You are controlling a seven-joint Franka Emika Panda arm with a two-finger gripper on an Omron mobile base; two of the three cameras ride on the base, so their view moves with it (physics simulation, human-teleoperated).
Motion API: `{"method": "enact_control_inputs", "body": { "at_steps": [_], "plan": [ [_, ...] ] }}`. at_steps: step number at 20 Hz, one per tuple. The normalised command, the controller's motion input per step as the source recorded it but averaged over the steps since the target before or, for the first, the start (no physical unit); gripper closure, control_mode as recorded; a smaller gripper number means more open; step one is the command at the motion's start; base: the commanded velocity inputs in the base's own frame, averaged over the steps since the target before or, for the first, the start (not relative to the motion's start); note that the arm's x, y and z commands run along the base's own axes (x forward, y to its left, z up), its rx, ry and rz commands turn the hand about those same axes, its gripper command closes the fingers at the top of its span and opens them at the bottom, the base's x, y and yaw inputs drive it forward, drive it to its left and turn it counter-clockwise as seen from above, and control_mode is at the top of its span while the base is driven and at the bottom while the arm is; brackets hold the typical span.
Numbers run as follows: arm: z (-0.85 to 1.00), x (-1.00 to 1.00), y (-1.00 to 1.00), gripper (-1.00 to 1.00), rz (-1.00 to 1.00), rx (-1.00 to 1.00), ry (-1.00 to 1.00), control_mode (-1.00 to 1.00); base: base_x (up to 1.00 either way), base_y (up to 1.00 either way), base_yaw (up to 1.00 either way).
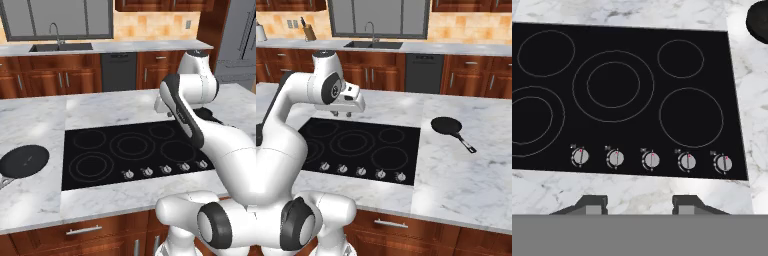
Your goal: Place both pans onto different burners. Then place the lemon and the fish on different pans.
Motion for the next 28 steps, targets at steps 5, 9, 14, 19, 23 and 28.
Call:
{"method": "enact_control_inputs", "body": {
  "at_steps": [5, 9, 14, 19, 23, 28],
  "plan": [
    [0.00, 0.00, 0.00, -1.00, 0.00, 0.00, 0.00, 1.00, 0.00, 0.00, 0.00],
    [0.00, 0.00, 0.00, -1.00, 0.00, 0.00, 0.00, 1.00, -0.09, 0.02, 0.00],
    [0.00, 0.00, 0.00, -1.00, 0.00, 0.00, 0.00, 1.00, -0.25, 0.06, 0.00],
    [0.00, 0.00, 0.00, -1.00, 0.00, 0.00, 0.00, 1.00, -0.36, 0.03, 0.00],
    [0.00, 0.00, 0.00, -1.00, 0.00, 0.00, 0.00, 1.00, -0.39, 0.00, 0.00],
    [0.00, 0.00, 0.00, -1.00, 0.00, 0.00, 0.00, 1.00, -0.20, -0.03, 0.00]
  ]
}}
